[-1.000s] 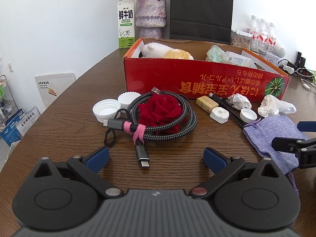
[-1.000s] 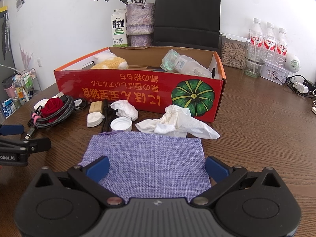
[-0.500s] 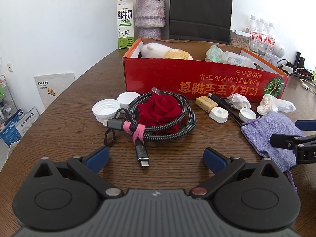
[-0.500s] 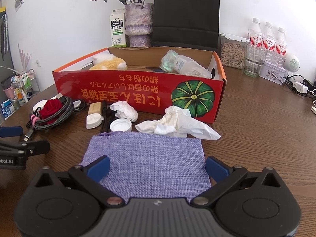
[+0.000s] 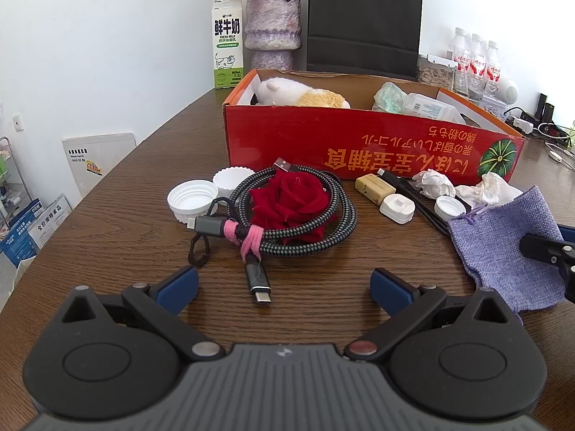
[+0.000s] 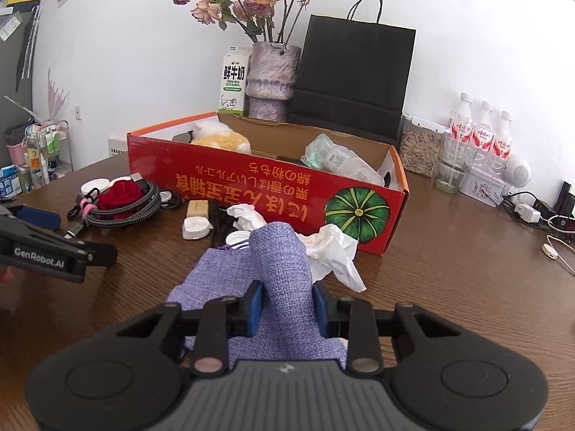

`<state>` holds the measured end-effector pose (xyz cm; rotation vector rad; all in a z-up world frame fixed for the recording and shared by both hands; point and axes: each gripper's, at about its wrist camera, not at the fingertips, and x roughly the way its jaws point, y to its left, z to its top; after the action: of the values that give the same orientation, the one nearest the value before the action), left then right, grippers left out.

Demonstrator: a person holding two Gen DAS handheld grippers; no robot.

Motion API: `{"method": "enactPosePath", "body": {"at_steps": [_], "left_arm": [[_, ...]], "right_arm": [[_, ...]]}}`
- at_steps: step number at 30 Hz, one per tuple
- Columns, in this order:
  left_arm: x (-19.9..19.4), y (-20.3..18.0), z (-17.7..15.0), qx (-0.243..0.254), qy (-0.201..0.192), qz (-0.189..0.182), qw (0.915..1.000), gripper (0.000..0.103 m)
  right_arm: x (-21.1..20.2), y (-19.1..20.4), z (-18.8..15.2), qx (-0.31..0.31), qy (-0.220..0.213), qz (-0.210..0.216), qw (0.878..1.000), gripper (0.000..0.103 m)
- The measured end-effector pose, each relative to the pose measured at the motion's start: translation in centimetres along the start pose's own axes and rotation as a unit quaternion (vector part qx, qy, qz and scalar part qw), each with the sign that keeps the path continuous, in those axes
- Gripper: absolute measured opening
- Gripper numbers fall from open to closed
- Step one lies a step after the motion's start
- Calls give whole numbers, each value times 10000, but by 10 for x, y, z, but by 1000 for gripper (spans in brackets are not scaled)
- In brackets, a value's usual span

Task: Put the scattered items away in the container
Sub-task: 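Grasp the purple linen pouch with the right gripper and lift it, then grasp the white bottle cap with the left gripper while the right gripper holds the pouch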

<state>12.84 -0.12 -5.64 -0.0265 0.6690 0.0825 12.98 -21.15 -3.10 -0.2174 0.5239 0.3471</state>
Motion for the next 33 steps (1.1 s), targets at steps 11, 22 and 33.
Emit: {"method": "enactPosePath", "body": {"at_steps": [11,22,33], "left_arm": [[-22,19,-10,-259,-311,-113,9991,103],[-23,40,4,-119,-443,7,9989,103],[2,18,38,354,-313,-461,9978,103]], "right_arm": [[-23,-2,-10,250,-191,149,9994,10],[-21,0,-10,340,-199,149,9991,10],[-12,4,1,386,-357,238,9983,10]]}}
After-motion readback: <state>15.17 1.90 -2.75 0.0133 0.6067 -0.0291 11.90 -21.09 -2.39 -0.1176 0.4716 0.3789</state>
